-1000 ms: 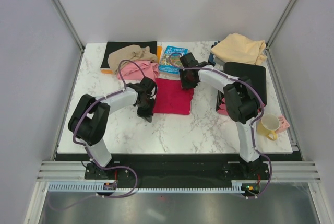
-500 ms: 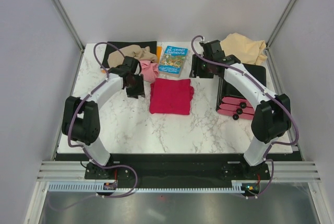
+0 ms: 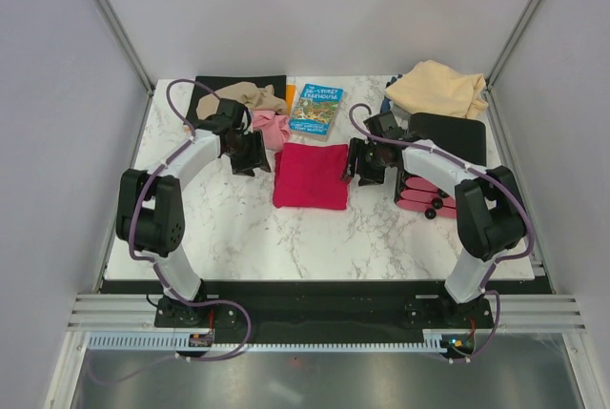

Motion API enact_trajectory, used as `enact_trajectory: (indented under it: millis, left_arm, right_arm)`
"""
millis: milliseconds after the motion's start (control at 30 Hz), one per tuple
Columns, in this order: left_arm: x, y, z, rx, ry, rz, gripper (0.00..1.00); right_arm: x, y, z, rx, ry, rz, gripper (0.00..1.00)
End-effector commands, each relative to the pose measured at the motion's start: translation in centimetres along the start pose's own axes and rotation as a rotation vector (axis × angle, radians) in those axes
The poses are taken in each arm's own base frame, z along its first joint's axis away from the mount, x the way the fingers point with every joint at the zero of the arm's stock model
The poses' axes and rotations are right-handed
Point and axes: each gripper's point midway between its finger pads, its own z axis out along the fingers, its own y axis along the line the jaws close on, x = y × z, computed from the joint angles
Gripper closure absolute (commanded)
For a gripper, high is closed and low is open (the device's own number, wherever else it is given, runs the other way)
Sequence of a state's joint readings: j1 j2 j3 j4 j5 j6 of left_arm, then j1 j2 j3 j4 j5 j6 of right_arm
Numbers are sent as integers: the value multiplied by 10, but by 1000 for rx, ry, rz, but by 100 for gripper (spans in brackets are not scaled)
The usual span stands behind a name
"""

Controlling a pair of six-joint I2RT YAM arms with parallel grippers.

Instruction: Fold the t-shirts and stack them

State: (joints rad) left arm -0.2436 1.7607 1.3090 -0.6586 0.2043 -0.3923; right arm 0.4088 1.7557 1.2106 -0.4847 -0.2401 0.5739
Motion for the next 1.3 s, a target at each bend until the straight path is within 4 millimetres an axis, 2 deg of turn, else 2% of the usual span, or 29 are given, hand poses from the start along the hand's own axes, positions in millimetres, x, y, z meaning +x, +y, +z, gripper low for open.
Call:
enact_trajectory:
  millis: [0, 233, 367, 433, 733, 1000, 1267]
  left_arm:
    - [7, -7, 1, 62, 15, -14, 42]
    - [24, 3, 10, 54, 51, -11, 42]
    - [23, -7, 12, 131, 48, -23, 37]
    - [22, -10, 15, 164, 47, -29, 33]
    - [28, -17, 43, 249, 130, -62, 32]
    - [38, -4, 73, 213, 162, -109, 33]
    - [48, -6, 86, 257, 185, -135, 34]
  right_arm:
    - [-9, 11, 11, -58, -44, 34, 34]
    - [0, -1, 39, -16, -2, 55, 33]
    - [2, -5, 50, -6, 9, 69, 33]
    - [0, -3, 53, -18, 3, 71, 32]
    - [10, -8, 64, -18, 31, 93, 32]
    - [20, -12, 73, 3, 59, 97, 31]
    - [37, -8, 87, 9, 98, 89, 31]
